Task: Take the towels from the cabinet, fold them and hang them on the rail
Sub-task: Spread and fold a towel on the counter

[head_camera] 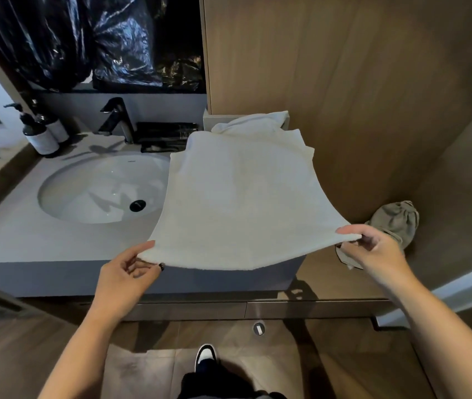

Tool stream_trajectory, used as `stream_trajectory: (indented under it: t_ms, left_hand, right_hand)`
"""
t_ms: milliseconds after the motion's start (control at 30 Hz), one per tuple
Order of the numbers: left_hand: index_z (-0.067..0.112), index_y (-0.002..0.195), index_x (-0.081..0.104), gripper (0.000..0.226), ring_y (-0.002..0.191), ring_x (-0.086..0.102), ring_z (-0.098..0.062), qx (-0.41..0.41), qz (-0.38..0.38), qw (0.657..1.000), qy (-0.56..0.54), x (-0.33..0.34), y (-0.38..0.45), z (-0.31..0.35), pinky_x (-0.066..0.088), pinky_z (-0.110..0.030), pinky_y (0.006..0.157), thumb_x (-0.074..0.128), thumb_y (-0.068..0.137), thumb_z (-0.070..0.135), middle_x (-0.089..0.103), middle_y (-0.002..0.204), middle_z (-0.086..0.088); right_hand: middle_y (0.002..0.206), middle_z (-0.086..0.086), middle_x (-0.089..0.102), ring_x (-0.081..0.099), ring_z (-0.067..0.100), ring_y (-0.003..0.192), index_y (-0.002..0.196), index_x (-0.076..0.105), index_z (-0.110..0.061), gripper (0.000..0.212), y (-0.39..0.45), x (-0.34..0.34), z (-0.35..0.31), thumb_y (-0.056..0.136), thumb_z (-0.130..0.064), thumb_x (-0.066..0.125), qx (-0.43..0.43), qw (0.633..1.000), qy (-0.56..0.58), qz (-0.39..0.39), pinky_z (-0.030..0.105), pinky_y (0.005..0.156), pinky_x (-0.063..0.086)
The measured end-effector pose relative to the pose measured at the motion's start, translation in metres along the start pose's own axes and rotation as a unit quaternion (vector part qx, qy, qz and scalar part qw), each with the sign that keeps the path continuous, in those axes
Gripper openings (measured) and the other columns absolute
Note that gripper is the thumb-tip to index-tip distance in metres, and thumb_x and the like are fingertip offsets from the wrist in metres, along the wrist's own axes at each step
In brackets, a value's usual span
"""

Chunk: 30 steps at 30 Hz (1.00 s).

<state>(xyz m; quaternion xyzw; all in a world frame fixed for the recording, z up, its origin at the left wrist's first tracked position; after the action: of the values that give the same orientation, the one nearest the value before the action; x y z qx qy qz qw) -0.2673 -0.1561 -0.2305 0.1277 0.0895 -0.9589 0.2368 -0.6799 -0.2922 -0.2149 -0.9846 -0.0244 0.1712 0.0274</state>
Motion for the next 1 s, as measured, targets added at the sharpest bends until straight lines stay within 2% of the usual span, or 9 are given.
stream_trajectory:
  t_ms: [200, 333, 433, 533, 667, 767, 833, 933, 1000]
  left_hand:
    - [0.028, 0.115, 0.062, 0.045, 0.07, 0.065, 0.005, 0.028, 0.027, 0.999, 0.028, -0.003, 0.013, 0.013, 0.05, -0.004, 0.069, 0.074, 0.081, 0.001, 0.071, 0.082, 0.007]
    - [0.027, 0.105, 0.071, 0.028, 0.076, 0.069, -0.008, 0.042, 0.035, 0.998, 0.043, -0.007, 0.038, 0.017, 0.053, -0.008, 0.069, 0.072, 0.085, 0.007, 0.075, 0.08, 0.004]
    - [0.029, 0.093, 0.072, 0.014, 0.069, 0.067, -0.003, 0.055, 0.07, 0.996, 0.027, -0.005, 0.06, 0.023, 0.053, -0.017, 0.067, 0.07, 0.088, 0.015, 0.073, 0.074, 0.009]
    - [0.026, 0.086, 0.073, 0.003, 0.064, 0.053, -0.013, 0.056, 0.105, 0.993, 0.011, 0.0, 0.088, 0.026, 0.041, -0.028, 0.062, 0.071, 0.088, 0.026, 0.065, 0.071, 0.0]
    - [0.018, 0.081, 0.07, 0.012, 0.084, 0.058, -0.028, 0.082, 0.133, 0.987, 0.04, 0.004, 0.139, 0.028, 0.046, -0.038, 0.075, 0.07, 0.091, 0.025, 0.063, 0.09, -0.01]
    - [0.01, 0.086, 0.072, 0.016, 0.097, 0.058, -0.022, 0.076, 0.132, 0.988, 0.035, 0.01, 0.178, 0.032, 0.045, -0.032, 0.083, 0.067, 0.093, 0.022, 0.064, 0.103, -0.004]
    - [0.017, 0.084, 0.071, 0.01, 0.095, 0.059, -0.018, 0.06, 0.133, 0.989, -0.015, 0.016, 0.201, 0.036, 0.045, -0.028, 0.081, 0.067, 0.092, 0.022, 0.065, 0.104, -0.002]
    - [0.023, 0.092, 0.07, 0.005, 0.079, 0.058, -0.019, 0.03, 0.132, 0.989, -0.053, 0.024, 0.234, 0.033, 0.045, -0.029, 0.072, 0.068, 0.092, 0.028, 0.065, 0.092, -0.004]
    - [0.025, 0.1, 0.07, 0.021, 0.078, 0.061, -0.02, 0.005, 0.123, 0.991, -0.057, 0.028, 0.253, 0.027, 0.05, -0.035, 0.075, 0.068, 0.09, 0.043, 0.069, 0.092, -0.002]
  right_hand:
    - [0.089, 0.001, 0.07, 0.063, 0.019, 0.086, 0.1, 0.071, -0.017, 0.015, 0.022, 0.002, -0.012, 0.093, -0.007, 0.062, -0.02, 0.997, -0.024, 0.074, 0.026, 0.071, 0.047]
    - [0.08, -0.001, 0.067, 0.06, 0.02, 0.079, 0.083, 0.068, -0.027, 0.02, 0.041, 0.006, -0.024, 0.092, -0.01, 0.064, -0.046, 0.992, -0.048, 0.106, 0.027, 0.068, 0.044]
    - [0.084, 0.0, 0.067, 0.059, 0.018, 0.082, 0.084, 0.069, -0.024, 0.016, 0.052, 0.01, -0.037, 0.091, -0.01, 0.065, -0.067, 0.988, -0.062, 0.128, 0.028, 0.068, 0.044]
    - [0.093, -0.001, 0.061, 0.053, 0.017, 0.094, 0.089, 0.07, -0.021, 0.009, 0.071, 0.015, -0.05, 0.09, -0.013, 0.066, -0.069, 0.978, -0.112, 0.162, 0.027, 0.072, 0.039]
    - [0.109, 0.003, 0.05, 0.046, 0.013, 0.103, 0.09, 0.068, -0.019, 0.006, 0.106, 0.023, -0.066, 0.09, -0.013, 0.066, -0.063, 0.971, -0.134, 0.188, 0.003, 0.071, 0.034]
    - [0.111, 0.001, 0.05, 0.05, 0.015, 0.104, 0.09, 0.068, -0.016, 0.002, 0.137, 0.031, -0.072, 0.09, -0.015, 0.066, -0.066, 0.968, -0.128, 0.203, 0.018, 0.084, 0.042]
    - [0.111, 0.001, 0.052, 0.054, 0.015, 0.102, 0.094, 0.068, -0.014, 0.004, 0.157, 0.037, -0.075, 0.091, -0.016, 0.066, -0.067, 0.968, -0.117, 0.212, 0.029, 0.088, 0.045]
    - [0.111, -0.001, 0.054, 0.055, 0.003, 0.091, 0.098, 0.066, -0.015, 0.008, 0.184, 0.048, -0.08, 0.092, -0.02, 0.066, -0.071, 0.968, -0.101, 0.221, 0.024, 0.084, 0.045]
    - [0.108, -0.002, 0.054, 0.055, -0.001, 0.087, 0.096, 0.064, -0.018, 0.004, 0.2, 0.055, -0.082, 0.093, -0.02, 0.066, -0.078, 0.966, -0.094, 0.226, 0.02, 0.078, 0.043]
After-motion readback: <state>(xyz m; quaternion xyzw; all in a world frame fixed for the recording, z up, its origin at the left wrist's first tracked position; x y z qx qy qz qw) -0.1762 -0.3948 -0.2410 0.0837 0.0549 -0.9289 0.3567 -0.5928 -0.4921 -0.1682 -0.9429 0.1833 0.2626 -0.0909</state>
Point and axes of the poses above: each hand's wrist, its own y-axis towards the middle knuckle, its own x-axis out of the palm, z = x × y, the point moved 4 cm from there along y, towards the middle knuckle
